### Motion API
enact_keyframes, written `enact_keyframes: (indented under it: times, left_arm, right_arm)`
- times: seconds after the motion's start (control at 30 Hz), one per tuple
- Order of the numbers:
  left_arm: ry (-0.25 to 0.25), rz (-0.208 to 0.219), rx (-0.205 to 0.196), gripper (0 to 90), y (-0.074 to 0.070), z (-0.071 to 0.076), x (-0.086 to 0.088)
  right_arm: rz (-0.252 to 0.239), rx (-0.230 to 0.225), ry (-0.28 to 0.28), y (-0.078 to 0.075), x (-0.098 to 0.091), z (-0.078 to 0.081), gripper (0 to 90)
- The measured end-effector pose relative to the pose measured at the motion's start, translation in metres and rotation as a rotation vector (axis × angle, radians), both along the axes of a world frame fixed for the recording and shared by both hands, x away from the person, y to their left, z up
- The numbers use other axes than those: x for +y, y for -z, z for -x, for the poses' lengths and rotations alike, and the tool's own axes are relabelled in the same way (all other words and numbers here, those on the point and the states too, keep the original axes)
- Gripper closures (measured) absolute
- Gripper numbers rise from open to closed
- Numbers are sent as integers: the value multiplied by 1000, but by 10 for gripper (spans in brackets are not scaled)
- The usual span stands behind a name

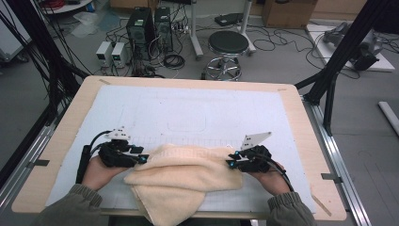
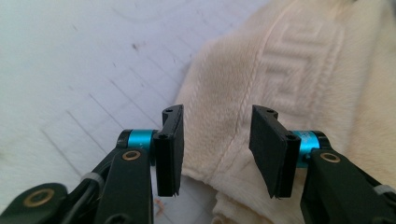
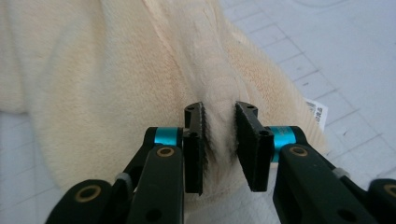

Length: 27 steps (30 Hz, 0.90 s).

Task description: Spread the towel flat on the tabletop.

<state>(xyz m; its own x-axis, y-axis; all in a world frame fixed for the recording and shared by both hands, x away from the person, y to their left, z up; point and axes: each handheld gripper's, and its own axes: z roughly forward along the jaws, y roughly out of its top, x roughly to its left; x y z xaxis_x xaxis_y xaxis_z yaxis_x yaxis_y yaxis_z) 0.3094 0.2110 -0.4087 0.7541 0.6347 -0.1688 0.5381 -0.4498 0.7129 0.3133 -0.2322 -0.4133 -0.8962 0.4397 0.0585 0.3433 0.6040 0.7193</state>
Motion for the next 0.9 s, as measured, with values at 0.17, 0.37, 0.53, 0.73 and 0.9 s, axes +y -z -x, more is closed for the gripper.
enact_keyframes:
  times: [0.17,0.37,0.53,0.73,0.9]
  left_arm:
    - [0,-39,21,537,12,0,-9]
    - [47,-68,21,775,18,3,-23]
    - [54,-77,9,865,15,2,-26]
    - [-18,-45,-67,888,2,-3,-18]
    - [-76,9,-138,897,-23,-9,-5]
  right_arm:
    - [4,-82,-16,-21,-1,8,772]
    - [-18,-68,-10,-24,0,3,775]
    - [-77,-83,-4,-28,-1,3,776]
    - [-110,-114,33,-48,-2,-3,785]
    - [-149,-146,65,-59,2,-8,786]
